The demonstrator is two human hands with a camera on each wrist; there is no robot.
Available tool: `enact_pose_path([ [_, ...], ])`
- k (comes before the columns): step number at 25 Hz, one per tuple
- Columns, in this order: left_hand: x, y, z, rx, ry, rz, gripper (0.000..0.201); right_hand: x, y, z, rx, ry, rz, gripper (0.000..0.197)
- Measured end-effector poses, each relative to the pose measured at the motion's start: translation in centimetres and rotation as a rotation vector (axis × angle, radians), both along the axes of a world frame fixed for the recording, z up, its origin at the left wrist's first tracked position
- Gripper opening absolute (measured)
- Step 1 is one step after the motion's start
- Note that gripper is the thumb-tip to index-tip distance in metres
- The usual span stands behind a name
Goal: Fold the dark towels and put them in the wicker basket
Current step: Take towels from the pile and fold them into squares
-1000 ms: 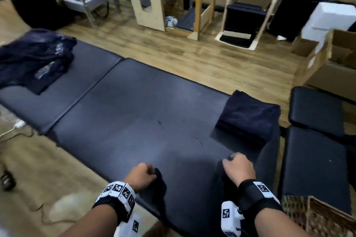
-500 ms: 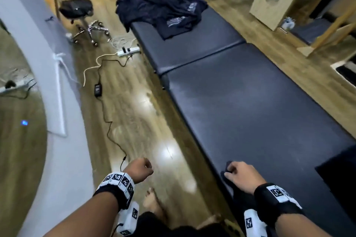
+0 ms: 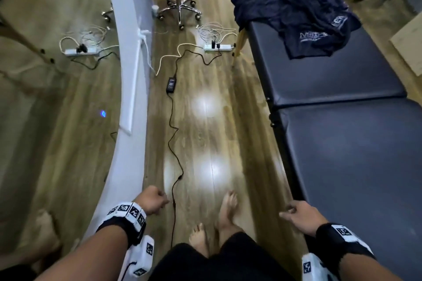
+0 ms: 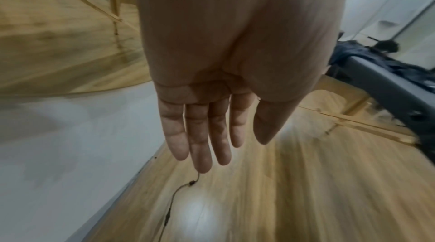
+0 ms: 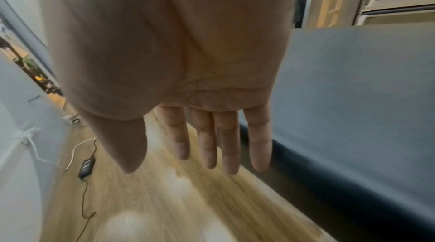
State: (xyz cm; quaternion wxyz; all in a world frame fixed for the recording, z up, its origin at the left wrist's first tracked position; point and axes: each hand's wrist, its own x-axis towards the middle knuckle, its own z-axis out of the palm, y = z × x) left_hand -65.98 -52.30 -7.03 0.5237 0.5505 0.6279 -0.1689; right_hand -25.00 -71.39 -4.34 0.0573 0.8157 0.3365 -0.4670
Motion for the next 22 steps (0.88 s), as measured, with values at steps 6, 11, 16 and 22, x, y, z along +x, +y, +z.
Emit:
enact_pose_path([
  [6,-0.7,8.9,1.0,-0.014,0.054,0.166,0.011,2.0,13.6,-3.7,0.027,0.046,0.116,0.049],
  [11,0.9,18.0,3.1,0.109,0.107,0.122,0.016,3.9,25.5,-4.4,0.060,0.064,0.222,0.050],
  [16,2.4,24.9,4.1,0.147,0.106,0.069,0.007,4.6,32.2,-5.3,0.003,0.111,0.259,0.052],
  [22,3.7,38.7,0.3,0.074,0.070,0.116,0.018,7.7,43.1,-6.0,-0.041,0.047,0.289,0.045],
])
